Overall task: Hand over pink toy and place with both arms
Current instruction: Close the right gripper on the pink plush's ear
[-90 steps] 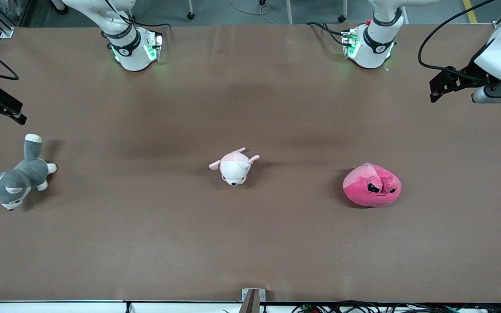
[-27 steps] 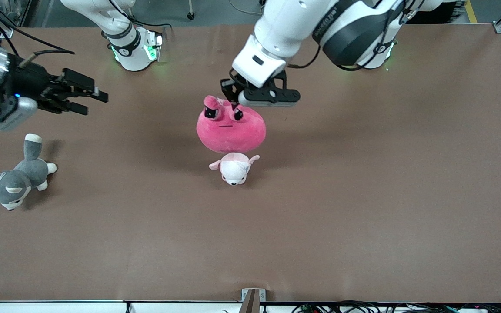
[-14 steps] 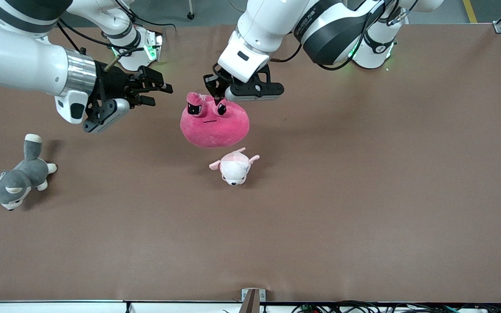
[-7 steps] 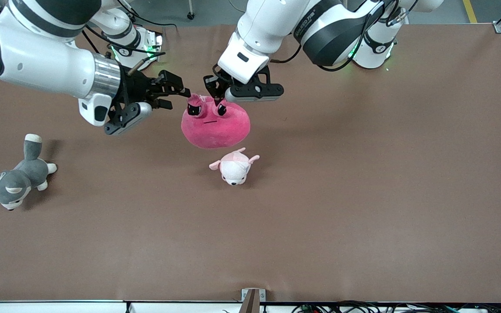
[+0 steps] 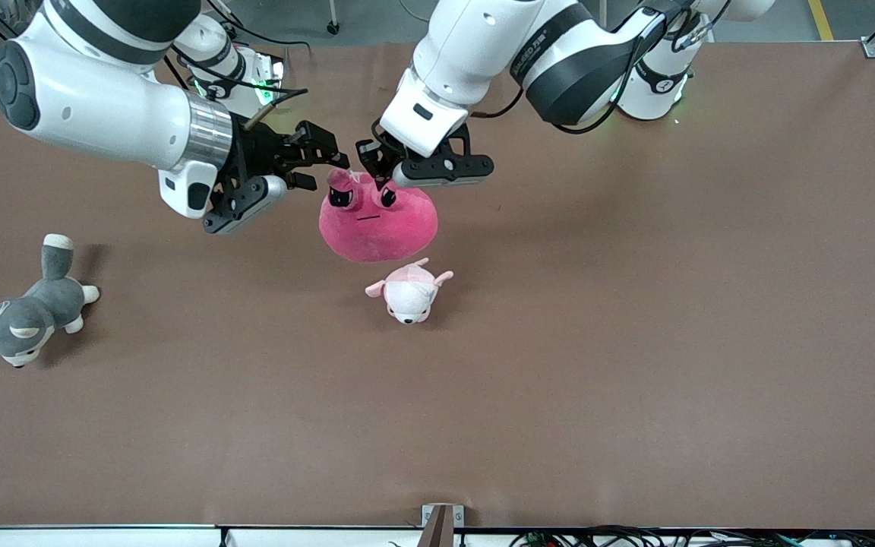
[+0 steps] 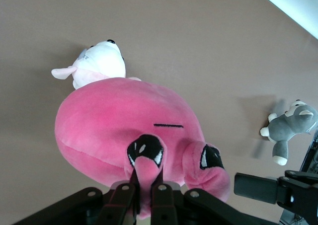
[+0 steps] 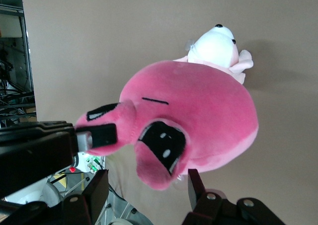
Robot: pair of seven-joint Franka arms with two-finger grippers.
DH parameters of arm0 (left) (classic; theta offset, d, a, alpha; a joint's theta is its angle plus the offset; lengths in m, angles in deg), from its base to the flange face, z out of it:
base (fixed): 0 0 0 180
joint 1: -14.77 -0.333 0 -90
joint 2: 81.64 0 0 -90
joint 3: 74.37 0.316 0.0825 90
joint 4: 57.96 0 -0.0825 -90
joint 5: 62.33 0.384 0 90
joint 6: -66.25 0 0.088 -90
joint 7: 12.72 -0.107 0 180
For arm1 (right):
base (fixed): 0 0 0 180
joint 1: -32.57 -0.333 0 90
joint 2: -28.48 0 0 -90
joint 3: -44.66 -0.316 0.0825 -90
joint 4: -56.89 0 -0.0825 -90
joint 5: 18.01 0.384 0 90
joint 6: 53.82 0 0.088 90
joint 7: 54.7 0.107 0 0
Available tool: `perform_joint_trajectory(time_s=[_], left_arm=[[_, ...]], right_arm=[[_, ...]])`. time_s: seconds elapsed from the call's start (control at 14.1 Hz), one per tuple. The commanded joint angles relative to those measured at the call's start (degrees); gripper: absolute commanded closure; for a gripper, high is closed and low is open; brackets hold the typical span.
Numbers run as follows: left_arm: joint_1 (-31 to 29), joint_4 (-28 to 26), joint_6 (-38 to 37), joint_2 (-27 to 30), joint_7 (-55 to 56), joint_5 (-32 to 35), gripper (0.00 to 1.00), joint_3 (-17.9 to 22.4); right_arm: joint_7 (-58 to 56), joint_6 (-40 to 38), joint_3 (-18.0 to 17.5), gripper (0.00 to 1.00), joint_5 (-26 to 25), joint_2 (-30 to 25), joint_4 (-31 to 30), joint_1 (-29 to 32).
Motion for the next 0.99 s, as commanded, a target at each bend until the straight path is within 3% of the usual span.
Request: perform_joint_trajectory(time_s=[0.0, 0.28, 0.64, 0.78, 0.92], left_arm=[[0.6, 1.4, 0.2, -0.4, 0.8, 0.1, 1.0, 0.2], [0.6, 1.5, 0.2, -0.4, 0.8, 0.0, 1.0, 0.2], [0.6, 1.4, 0.2, -0.3, 0.8, 0.1, 1.0, 0.2], [0.6, 1.4, 0.2, -0.4, 0.8, 0.1, 1.0, 0.2], [0.6, 1.4, 0.2, -0.3, 0.8, 0.1, 1.0, 0.2]], right_arm=[[0.7, 1.2, 0.5, 0.27, 0.1, 1.4, 0.3, -1.0], [0.6, 2.9, 0.4, 0.27, -2.8, 2.2, 0.1, -1.0], [0.8, 2.3, 0.4, 0.3, -3.0, 2.2, -0.2, -1.8], [0.8, 1.3, 0.5, 0.32, -3.0, 2.1, -0.2, -1.7], [0.8, 1.1, 0.5, 0.43, -3.0, 2.1, -0.2, -1.7]])
